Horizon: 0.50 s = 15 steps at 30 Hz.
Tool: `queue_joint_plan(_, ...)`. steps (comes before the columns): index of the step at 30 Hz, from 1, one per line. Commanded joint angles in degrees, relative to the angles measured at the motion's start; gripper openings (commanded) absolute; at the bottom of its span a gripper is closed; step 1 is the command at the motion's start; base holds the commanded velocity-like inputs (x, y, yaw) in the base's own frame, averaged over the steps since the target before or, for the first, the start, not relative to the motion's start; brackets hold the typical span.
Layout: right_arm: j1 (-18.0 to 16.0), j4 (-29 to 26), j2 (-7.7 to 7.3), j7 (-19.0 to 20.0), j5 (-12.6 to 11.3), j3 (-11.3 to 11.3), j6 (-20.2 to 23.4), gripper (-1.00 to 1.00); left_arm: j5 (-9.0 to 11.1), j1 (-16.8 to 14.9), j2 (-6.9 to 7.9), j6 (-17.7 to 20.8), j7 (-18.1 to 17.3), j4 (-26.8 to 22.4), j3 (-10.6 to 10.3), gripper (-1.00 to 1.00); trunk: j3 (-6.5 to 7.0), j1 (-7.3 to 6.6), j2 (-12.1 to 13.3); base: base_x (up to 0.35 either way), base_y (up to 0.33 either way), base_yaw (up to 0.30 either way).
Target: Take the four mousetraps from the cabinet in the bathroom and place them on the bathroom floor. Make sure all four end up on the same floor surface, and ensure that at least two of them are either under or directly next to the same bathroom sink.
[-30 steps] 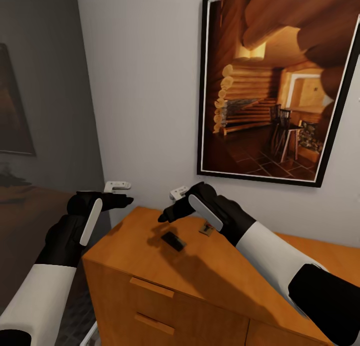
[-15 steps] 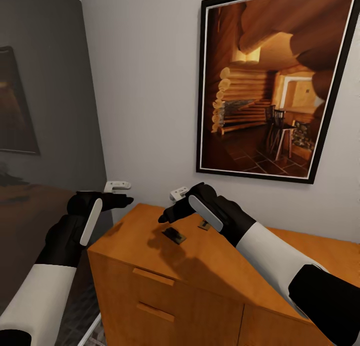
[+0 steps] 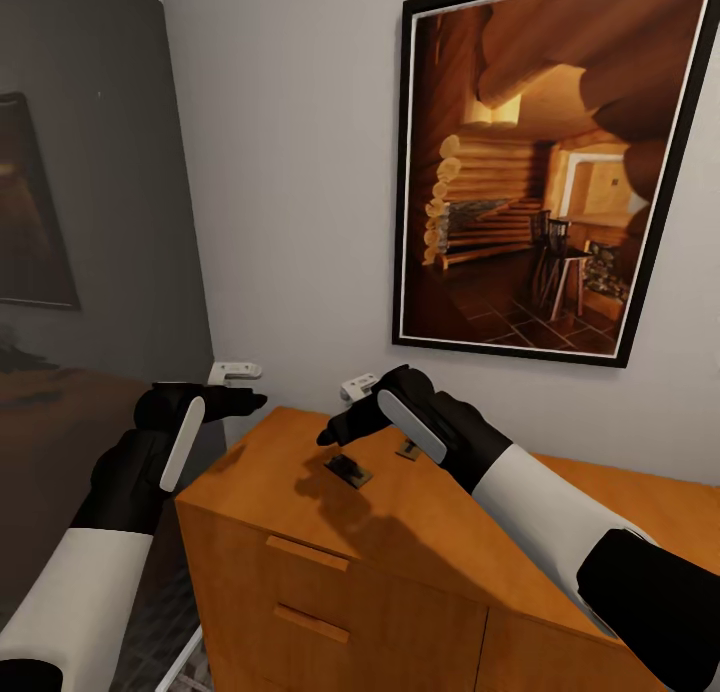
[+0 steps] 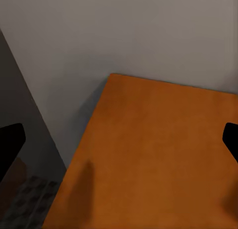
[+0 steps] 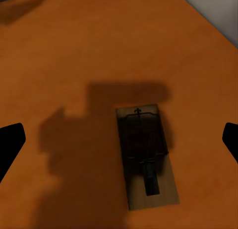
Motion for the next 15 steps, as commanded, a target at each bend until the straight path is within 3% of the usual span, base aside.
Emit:
queue_joint_plan(1, -0.07, 0.05, 0.00, -0.05, -0.06, 0.01, 0.17, 1.00, 0.11, -0.05, 0.05, 0.22, -0.02, -0.04, -0.07, 1.00, -0.07, 0.00, -0.04, 0.000, 0.000, 0.000)
queue_joint_plan(15, -0.06, 0.81, -0.08, -0.11, -0.06, -0.46, 0.17, 1.00, 0.09, -0.05, 0.05, 0.19, -0.02, 0.08, -0.07, 1.00, -0.07, 0.00, -0.04, 0.000, 0.000, 0.000)
